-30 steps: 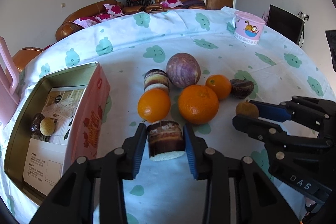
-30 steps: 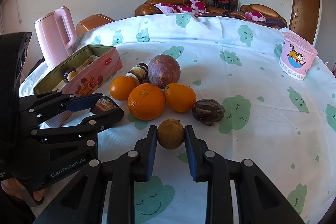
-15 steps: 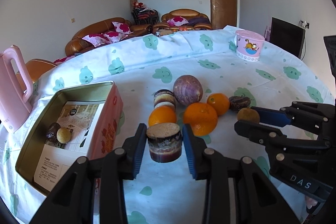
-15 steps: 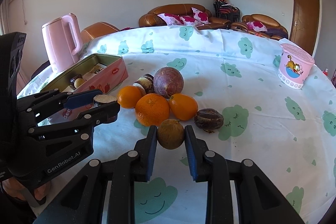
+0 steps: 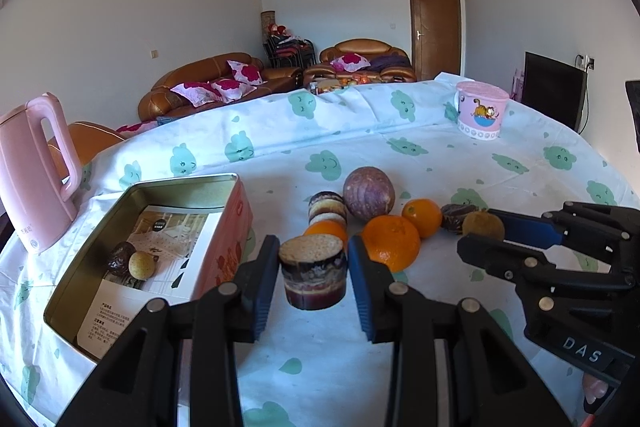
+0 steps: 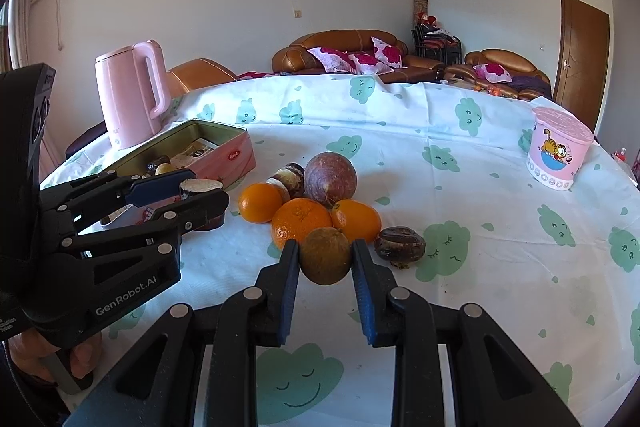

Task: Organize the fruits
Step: 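Lift the cake and the brownish fruit off the table with both tools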

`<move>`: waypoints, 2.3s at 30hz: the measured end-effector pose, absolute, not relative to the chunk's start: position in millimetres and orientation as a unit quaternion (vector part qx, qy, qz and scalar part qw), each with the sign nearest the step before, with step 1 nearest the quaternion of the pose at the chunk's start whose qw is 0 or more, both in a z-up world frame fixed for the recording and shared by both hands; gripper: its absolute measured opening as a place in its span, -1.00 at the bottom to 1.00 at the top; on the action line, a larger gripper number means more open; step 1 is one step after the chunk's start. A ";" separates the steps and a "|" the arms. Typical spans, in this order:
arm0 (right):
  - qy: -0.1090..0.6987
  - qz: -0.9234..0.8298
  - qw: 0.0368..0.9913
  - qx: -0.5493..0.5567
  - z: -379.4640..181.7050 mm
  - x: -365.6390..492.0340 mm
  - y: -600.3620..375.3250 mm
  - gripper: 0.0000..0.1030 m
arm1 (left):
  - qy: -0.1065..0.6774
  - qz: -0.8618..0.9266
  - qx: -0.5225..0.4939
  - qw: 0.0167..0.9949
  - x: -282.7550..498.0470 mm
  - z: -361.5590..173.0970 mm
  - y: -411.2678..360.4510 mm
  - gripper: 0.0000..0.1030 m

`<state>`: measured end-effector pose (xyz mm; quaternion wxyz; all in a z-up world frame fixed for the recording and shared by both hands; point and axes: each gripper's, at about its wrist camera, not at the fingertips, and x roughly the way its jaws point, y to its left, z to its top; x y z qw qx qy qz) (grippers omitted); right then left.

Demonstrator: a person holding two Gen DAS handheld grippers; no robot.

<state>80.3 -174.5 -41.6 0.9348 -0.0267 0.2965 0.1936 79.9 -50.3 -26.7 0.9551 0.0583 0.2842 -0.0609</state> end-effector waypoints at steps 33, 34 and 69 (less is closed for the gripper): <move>0.236 0.192 0.952 -0.030 -31.3 60.0 -179.0 -0.45 | 0.229 -0.045 0.054 0.971 60.0 -16.1 -46.6 -0.29; 0.235 0.192 0.952 -0.030 -31.1 59.5 -179.1 -0.45 | 0.228 -0.045 0.053 0.971 59.7 -15.9 -46.3 -0.29; 0.166 0.181 0.969 -0.030 -22.2 36.2 -186.0 -0.45 | 0.168 -0.026 0.059 0.984 39.2 -7.4 -45.0 -0.29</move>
